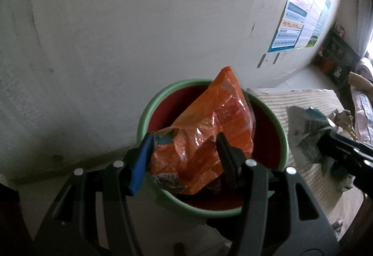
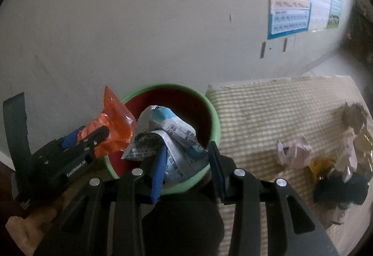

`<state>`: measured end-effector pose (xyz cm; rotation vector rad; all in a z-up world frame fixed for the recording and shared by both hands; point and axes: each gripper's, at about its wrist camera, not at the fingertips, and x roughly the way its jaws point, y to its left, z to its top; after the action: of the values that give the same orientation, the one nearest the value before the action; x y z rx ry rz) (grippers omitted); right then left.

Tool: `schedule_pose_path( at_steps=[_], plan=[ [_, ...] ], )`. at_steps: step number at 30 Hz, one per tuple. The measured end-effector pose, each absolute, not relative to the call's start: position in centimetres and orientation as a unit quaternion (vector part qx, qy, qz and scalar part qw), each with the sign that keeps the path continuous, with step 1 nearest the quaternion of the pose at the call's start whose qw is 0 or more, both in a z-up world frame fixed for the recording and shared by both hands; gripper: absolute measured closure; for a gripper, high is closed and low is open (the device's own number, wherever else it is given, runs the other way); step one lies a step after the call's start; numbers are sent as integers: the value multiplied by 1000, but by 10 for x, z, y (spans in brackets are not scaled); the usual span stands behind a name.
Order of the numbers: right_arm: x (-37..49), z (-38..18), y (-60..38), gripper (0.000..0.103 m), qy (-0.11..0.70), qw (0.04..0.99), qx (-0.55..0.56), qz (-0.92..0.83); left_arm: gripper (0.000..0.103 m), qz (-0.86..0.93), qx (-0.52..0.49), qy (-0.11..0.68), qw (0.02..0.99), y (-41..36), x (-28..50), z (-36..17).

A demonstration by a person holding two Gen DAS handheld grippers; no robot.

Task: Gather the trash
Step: 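Open the left tool to drop the orange bag while the right tool releases the blue-white paper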

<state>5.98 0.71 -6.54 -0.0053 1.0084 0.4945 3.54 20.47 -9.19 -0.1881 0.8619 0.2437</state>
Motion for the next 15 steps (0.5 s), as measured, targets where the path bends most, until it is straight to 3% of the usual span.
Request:
schedule_pose_path(
  at_steps=[13, 15],
  plan=[
    [75, -72, 28, 67, 476, 843, -35, 247, 46, 134, -85, 421, 893, 212, 46, -100],
    [75, -74, 30, 61, 477, 841, -35, 253, 44, 137, -86, 421, 893, 213, 47, -100]
  ],
)
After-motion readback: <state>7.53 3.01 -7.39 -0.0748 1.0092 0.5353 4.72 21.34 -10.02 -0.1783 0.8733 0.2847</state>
